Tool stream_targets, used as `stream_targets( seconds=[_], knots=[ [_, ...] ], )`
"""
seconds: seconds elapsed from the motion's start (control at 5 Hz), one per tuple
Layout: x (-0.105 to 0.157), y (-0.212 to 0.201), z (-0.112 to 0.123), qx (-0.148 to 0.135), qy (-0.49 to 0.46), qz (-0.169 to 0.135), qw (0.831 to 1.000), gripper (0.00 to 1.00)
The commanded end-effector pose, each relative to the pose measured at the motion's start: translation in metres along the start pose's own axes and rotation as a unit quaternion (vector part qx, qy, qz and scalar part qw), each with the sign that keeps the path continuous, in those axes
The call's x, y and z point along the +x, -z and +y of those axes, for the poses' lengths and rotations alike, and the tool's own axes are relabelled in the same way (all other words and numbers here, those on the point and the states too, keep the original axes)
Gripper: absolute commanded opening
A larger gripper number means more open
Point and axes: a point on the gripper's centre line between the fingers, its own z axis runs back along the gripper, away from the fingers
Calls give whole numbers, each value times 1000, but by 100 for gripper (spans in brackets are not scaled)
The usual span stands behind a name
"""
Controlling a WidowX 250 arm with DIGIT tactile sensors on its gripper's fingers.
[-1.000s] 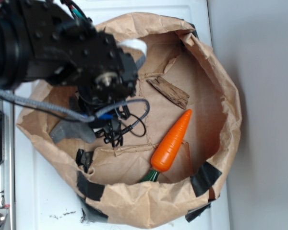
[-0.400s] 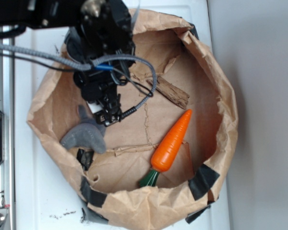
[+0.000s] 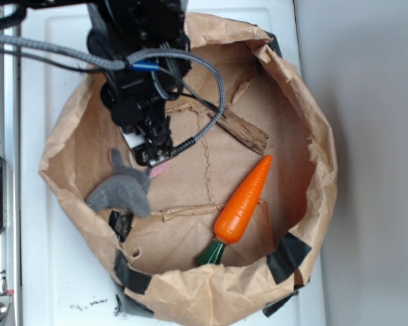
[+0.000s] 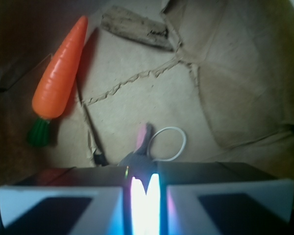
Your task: Grab the gray animal.
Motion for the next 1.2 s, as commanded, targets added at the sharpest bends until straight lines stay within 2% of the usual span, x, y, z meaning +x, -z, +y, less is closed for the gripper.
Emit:
stream_targets(
  seconds=[0.0,0.2,0.6,1.0],
  knots=[
    [-15,20,6,43,68,6,997,100],
    [-20,34,3,50,98,19,994,100],
    [-23,51,-4,44,152,89,983,100],
    [-18,59,-10,28,178,117,977,100]
  ],
)
